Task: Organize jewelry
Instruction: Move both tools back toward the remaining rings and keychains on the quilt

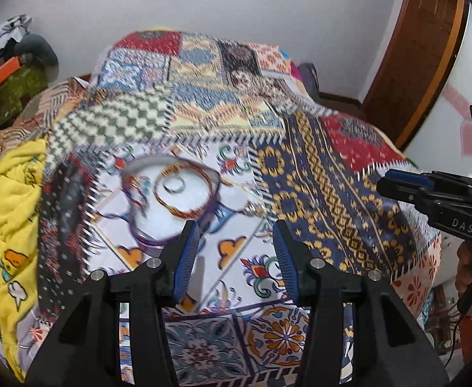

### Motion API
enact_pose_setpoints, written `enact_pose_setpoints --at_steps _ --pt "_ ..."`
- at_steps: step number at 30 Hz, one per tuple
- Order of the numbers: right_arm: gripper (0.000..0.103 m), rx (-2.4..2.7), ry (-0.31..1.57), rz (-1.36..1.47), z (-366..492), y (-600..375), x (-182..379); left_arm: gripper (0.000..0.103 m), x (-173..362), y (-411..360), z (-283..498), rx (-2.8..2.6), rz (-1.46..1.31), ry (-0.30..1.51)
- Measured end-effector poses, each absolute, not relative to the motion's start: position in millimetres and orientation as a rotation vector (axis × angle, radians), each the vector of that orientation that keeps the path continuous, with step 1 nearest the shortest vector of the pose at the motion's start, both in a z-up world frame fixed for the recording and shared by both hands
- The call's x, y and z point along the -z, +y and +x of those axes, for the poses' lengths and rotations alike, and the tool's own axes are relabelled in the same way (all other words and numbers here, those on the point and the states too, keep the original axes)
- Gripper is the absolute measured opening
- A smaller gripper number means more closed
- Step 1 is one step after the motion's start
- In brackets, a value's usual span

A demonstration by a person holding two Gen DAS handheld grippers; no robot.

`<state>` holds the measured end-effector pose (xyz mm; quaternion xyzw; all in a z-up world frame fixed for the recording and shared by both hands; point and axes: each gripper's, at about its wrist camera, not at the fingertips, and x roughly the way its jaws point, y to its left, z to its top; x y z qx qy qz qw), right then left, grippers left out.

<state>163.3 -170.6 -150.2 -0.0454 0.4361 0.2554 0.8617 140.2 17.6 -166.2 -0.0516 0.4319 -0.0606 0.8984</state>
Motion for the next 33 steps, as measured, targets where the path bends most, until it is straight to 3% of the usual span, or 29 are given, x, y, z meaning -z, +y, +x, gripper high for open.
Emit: enact_pose_setpoints --at_steps 11,16,22,33 --pt "0.027 -0.565 0.993 -0.086 164.7 -174.8 179.2 0.046 204.7 3.9 167.2 0.140 -0.119 0.975" --pt "0.027 -0.593 1.021 -0.094 169.2 -167.2 188.3 0.041 216.2 3.8 179.8 0.129 -0.116 0.995" --pt "0.032 -0.620 1.043 -0.122 174.2 -154.8 199.7 0.041 222.5 -0.8 191.3 0.136 -0.096 0.987" --pt "0.032 -0.651 1.063 -0.153 189.5 -135.7 214.1 0.036 227.8 -6.1 206.6 0.152 -0.075 0.968"
